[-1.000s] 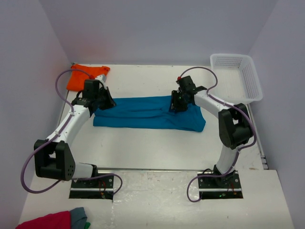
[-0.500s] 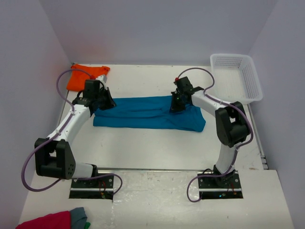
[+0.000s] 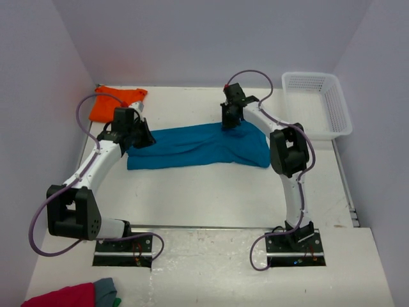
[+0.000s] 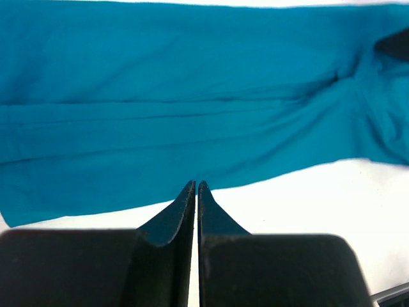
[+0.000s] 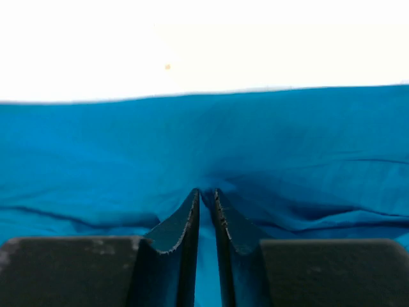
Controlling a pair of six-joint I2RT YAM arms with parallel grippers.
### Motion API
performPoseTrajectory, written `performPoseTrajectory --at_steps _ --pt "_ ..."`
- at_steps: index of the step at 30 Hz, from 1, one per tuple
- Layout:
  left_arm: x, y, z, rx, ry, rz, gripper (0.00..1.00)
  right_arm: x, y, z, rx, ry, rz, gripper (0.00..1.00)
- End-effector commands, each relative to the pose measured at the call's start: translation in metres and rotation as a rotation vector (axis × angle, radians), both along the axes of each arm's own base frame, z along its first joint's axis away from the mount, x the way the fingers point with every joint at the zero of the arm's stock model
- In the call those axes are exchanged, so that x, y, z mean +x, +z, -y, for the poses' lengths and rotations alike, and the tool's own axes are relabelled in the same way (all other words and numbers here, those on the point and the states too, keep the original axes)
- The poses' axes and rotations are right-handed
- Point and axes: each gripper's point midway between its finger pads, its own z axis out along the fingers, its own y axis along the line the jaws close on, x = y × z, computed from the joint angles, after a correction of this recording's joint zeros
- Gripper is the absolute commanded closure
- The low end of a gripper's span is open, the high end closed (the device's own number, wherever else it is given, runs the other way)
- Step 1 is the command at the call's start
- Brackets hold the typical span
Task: Fold and stack the t-shirts
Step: Fold the other side of the tshirt into a rectangle
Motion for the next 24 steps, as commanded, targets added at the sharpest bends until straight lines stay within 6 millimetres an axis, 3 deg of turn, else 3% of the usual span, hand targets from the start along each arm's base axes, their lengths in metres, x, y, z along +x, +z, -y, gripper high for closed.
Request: performPoseTrajectory --at_steps 1,2,5,6,7,8,9,10,11,16,19,24 --pt "-0.004 -0.004 0.002 0.010 -0.034 -0.008 0.96 0.028 0.008 0.006 -0.026 0.022 0.040 0.81" --pt "-0.006 -0.004 0.005 -0.001 -0.043 -0.013 0.96 0.038 0.018 0.005 -0.030 0.023 0.070 0.62" --pt "-0.008 -0.001 0.010 -0.020 -0.065 -0.009 0.96 0.036 0.034 0.012 -0.050 0.016 0.111 0.43" --pt "-0.010 -0.001 0.012 -0.019 -0.071 -0.010 0.96 0.033 0.063 0.016 -0.040 0.000 0.160 0.43" --pt "-0.010 0.000 0.013 -0.018 -0.072 -0.005 0.96 0.026 0.072 0.021 -0.045 -0.019 0.174 0.42" --pt "-0.010 0.000 0.013 -0.017 -0.071 -0.006 0.96 0.011 0.061 0.033 -0.076 -0.039 0.153 0.40" --pt "-0.010 0.000 0.013 -0.017 -0.066 -0.007 0.96 0.001 0.092 0.040 -0.056 -0.068 0.204 0.39" --pt "-0.009 0.000 0.014 -0.019 -0.065 -0.005 0.96 -0.009 0.094 0.048 -0.072 -0.088 0.205 0.37" --pt "-0.009 -0.001 0.016 -0.021 -0.061 -0.009 0.96 -0.027 0.076 0.064 -0.128 -0.113 0.162 0.36" --pt "-0.006 -0.009 0.024 -0.032 -0.065 -0.033 0.96 -0.084 0.055 0.120 -0.298 -0.192 0.057 0.38" --pt "-0.008 -0.019 0.036 -0.033 -0.088 -0.062 0.96 -0.100 0.052 0.144 -0.330 -0.229 0.043 0.40" --pt "-0.013 -0.043 0.047 -0.018 -0.103 -0.135 0.98 -0.102 0.045 0.149 -0.267 -0.219 -0.003 0.42"
